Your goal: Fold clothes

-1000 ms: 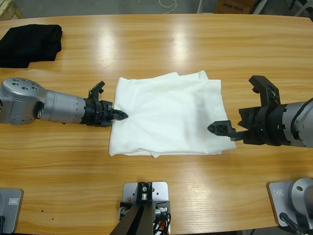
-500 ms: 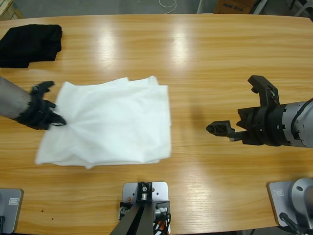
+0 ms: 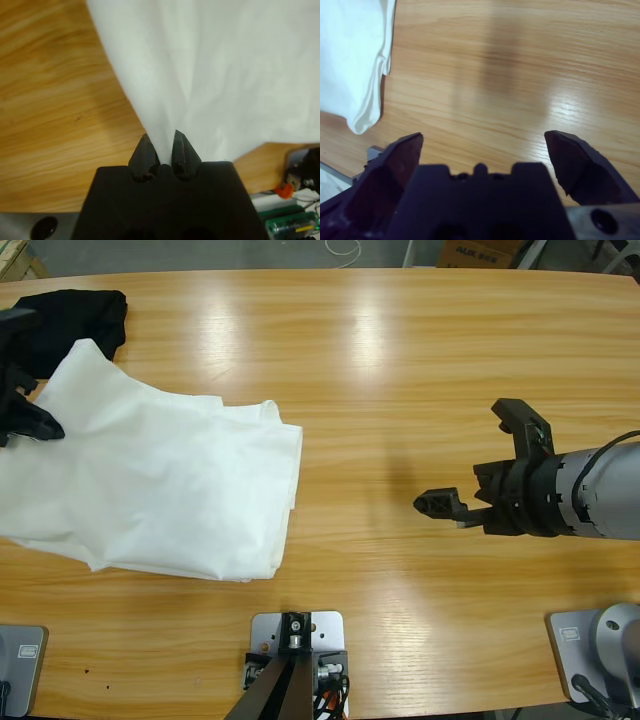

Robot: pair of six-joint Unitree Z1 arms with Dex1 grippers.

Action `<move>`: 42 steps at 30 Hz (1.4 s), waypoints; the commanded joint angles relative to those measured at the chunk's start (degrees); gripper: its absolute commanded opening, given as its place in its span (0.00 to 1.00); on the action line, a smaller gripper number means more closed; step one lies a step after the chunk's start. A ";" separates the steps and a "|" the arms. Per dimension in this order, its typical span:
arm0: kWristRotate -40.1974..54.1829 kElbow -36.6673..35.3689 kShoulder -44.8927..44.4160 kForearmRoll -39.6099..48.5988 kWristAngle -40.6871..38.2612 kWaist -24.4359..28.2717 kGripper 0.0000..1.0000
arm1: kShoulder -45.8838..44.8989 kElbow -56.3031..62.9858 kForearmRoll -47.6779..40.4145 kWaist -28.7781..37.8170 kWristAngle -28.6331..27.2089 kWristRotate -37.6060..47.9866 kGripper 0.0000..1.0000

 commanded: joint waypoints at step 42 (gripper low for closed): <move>1.04 -40.62 44.36 10.09 -9.92 -24.09 0.00 | 3.74 5.99 -3.28 0.45 1.60 1.10 1.00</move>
